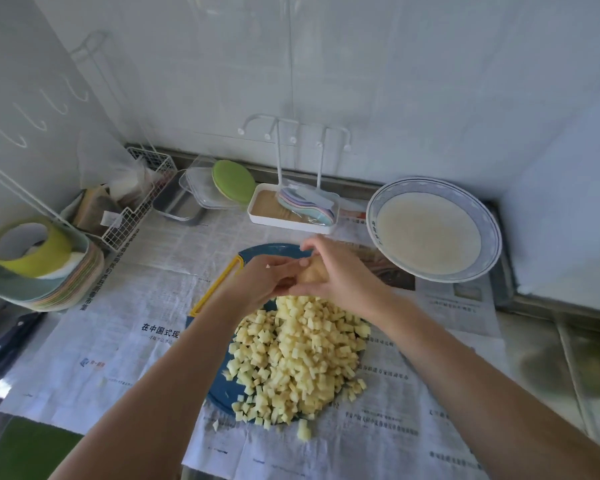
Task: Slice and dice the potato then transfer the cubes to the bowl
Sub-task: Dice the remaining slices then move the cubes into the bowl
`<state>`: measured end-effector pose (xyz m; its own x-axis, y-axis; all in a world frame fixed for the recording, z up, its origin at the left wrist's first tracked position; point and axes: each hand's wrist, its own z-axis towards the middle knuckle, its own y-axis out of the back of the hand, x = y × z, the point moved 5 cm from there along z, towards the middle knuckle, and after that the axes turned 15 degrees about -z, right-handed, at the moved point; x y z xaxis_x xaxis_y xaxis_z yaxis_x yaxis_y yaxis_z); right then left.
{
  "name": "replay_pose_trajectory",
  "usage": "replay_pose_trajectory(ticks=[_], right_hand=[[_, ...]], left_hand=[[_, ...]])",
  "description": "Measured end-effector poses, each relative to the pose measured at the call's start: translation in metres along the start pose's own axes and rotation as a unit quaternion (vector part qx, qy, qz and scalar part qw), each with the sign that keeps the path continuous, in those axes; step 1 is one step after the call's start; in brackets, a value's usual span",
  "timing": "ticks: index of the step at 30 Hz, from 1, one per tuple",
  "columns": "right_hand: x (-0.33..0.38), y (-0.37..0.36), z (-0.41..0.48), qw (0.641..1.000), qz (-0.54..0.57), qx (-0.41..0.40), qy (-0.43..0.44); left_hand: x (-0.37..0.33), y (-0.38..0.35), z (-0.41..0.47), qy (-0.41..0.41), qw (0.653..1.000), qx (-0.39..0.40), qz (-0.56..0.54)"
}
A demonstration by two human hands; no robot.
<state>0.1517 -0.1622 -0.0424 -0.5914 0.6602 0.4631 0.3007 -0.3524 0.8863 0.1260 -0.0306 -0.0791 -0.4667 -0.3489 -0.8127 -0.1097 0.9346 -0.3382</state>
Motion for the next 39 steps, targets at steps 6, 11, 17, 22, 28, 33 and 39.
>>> replay_pose_trajectory(ticks=[6,11,17,22,28,33,39], right_hand=[[-0.024,-0.002,-0.069,0.981,0.028,-0.023,-0.19],[-0.09,-0.034,-0.161,0.885,-0.161,0.023,-0.436],[-0.092,-0.052,-0.177,0.868,-0.201,-0.019,-0.454],[-0.083,-0.04,-0.17,0.853,-0.161,-0.007,-0.496],[-0.014,-0.031,-0.172,0.863,-0.145,-0.091,-0.475],[0.069,-0.068,-0.153,0.916,0.052,-0.075,-0.391],[0.143,-0.149,-0.119,0.939,0.159,0.039,-0.301]], left_hand=[[0.02,0.007,-0.015,0.057,0.997,0.007,-0.046],[0.018,0.063,-0.031,-0.006,0.996,-0.093,-0.013],[0.019,0.12,-0.044,-0.024,0.987,-0.127,-0.095],[0.021,0.138,-0.048,-0.007,0.988,-0.106,-0.113],[0.02,0.151,-0.053,-0.009,0.988,-0.102,-0.115],[0.025,0.172,-0.055,-0.008,0.98,-0.133,-0.15],[0.026,0.191,-0.062,-0.044,0.958,-0.2,-0.202]])
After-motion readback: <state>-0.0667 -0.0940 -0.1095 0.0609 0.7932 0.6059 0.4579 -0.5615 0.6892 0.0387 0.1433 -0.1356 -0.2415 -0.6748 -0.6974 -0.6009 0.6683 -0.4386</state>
